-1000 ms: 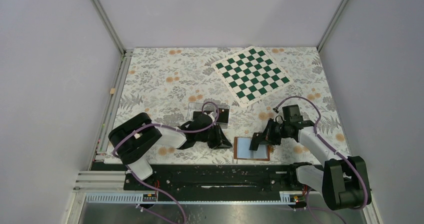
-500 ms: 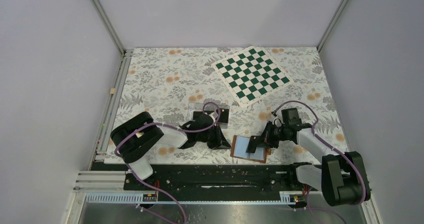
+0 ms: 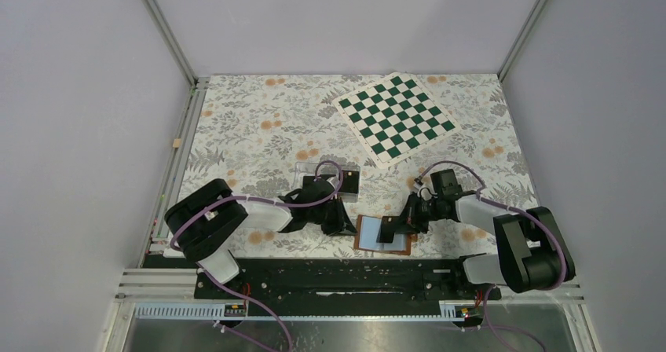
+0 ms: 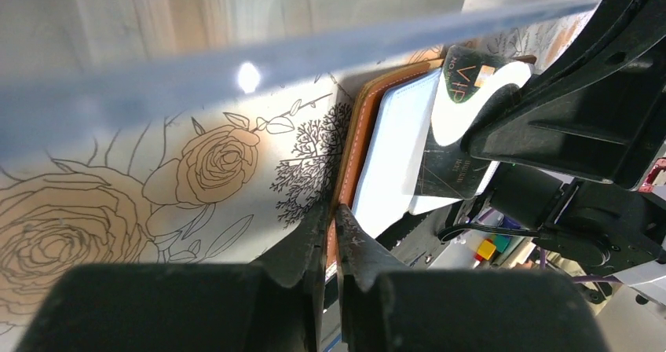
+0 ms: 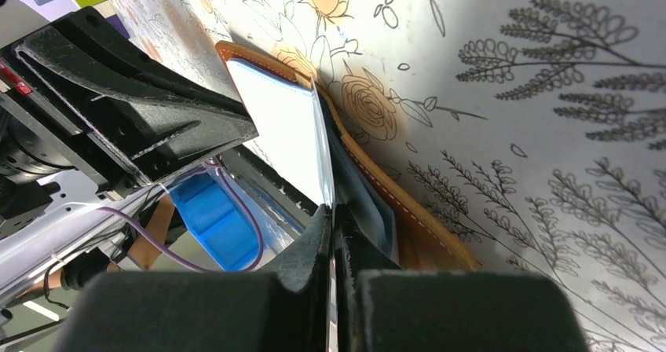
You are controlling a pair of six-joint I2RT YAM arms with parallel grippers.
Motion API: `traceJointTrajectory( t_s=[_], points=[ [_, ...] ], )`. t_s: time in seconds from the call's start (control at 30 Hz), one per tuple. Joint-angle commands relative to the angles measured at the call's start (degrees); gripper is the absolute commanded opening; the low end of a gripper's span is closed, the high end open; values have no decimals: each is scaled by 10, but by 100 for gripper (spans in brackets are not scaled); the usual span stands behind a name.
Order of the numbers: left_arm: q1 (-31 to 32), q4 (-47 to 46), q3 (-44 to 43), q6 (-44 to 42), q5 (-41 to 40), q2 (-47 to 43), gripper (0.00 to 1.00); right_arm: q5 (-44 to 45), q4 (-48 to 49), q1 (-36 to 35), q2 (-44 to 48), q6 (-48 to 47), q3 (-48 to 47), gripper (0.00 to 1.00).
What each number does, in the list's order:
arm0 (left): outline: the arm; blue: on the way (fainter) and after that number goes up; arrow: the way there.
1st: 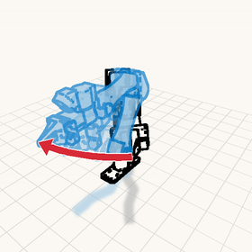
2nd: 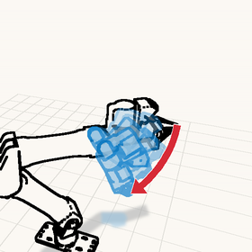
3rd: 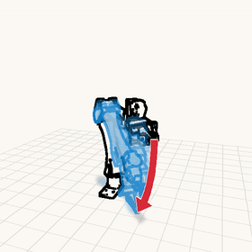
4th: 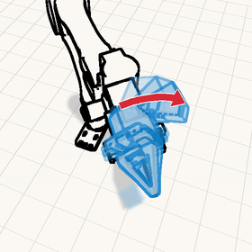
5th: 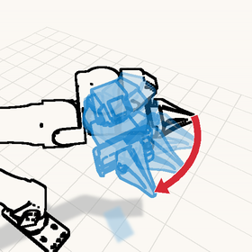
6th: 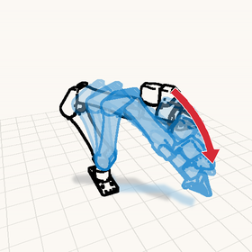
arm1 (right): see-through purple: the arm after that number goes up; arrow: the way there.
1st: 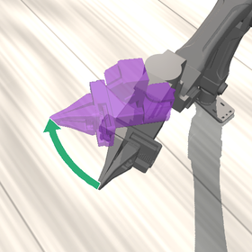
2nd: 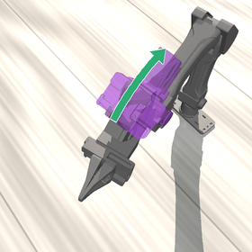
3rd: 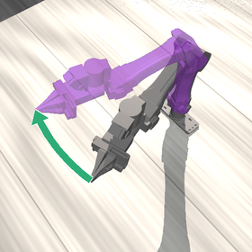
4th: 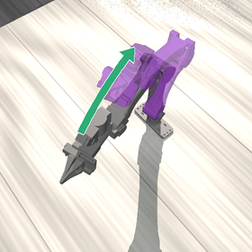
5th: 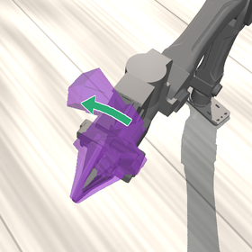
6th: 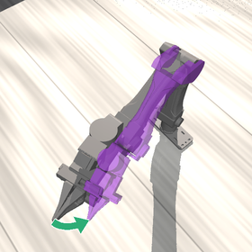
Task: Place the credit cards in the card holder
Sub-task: Insert the credit card into the card holder.
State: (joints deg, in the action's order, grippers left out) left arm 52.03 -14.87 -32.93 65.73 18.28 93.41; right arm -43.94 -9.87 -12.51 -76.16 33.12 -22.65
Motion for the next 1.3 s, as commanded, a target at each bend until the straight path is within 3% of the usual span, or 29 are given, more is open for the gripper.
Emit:
traceJointTrajectory(
  t_s=[0.0, 0.43, 0.83, 1.27],
  points=[
    [3, 47, -21, -21, -30, -8, 10, 8, 15, -13, -29, -7, -8, 0],
    [3, 48, -23, -25, -25, 12, 0, 64, 26, -13, 43, -16, -28, 0],
    [3, 45, -26, -25, -20, 21, 0, -6, 57, -13, 26, 16, 16, 0],
    [3, 52, -33, -28, -22, 30, 0, 23, -63, -13, 75, 11, 19, 0]
  ],
)
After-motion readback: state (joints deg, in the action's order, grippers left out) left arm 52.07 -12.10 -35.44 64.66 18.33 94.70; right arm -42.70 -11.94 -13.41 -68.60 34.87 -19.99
